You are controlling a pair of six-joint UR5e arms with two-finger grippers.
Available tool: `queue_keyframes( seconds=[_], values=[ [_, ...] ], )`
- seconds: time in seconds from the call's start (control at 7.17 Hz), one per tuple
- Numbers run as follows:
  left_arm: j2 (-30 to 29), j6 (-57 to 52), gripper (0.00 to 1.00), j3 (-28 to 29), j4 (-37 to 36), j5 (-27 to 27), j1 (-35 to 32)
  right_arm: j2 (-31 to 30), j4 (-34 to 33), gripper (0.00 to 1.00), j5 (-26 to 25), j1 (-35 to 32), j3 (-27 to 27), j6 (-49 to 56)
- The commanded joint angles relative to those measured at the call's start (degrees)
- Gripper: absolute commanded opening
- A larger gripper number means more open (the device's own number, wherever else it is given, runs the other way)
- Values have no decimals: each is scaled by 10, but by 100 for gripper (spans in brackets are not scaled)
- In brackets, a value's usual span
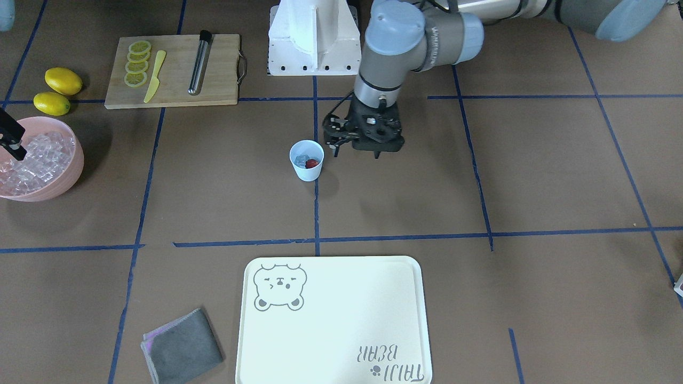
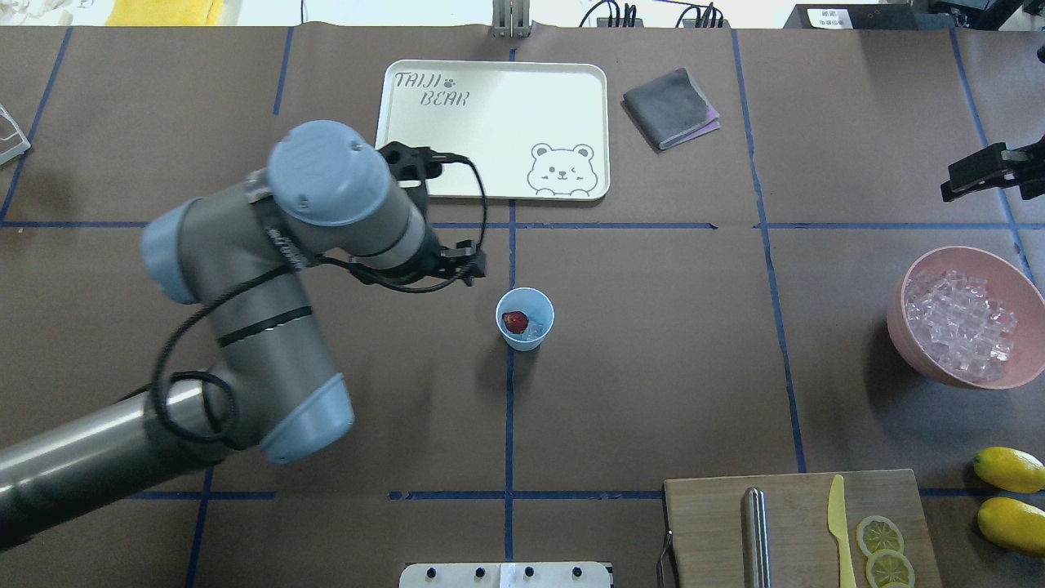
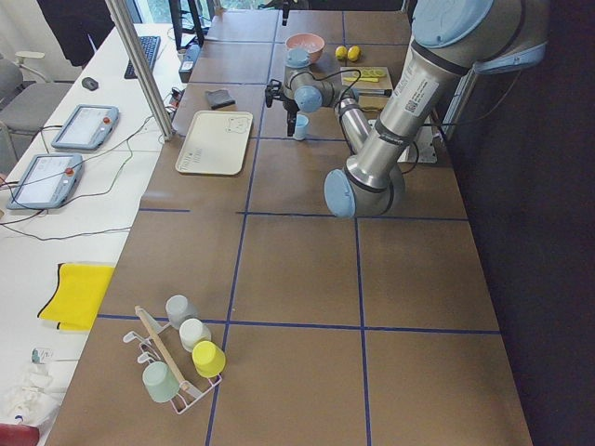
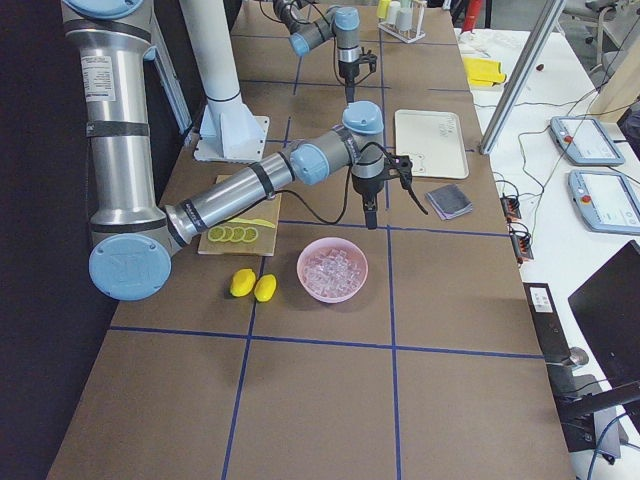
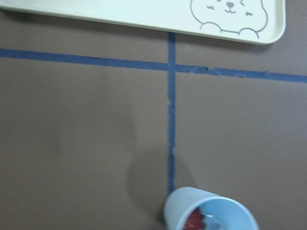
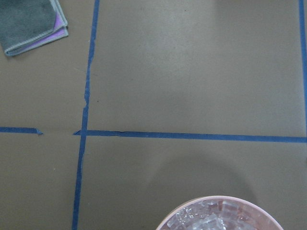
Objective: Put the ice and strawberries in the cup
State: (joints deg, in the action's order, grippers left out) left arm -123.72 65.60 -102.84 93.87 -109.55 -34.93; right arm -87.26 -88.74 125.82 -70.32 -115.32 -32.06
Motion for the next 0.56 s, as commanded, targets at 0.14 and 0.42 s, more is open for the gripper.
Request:
queue_keyframes(
  seconds=[0.14,0.42],
  values=[
    [233,-315,94,-147,-82,-37,-137,14,0,99,61,-125,119,198],
    [327,-585,94,-148,-89,-121,-313,29,-4,99,85,-176,197,305]
  ],
)
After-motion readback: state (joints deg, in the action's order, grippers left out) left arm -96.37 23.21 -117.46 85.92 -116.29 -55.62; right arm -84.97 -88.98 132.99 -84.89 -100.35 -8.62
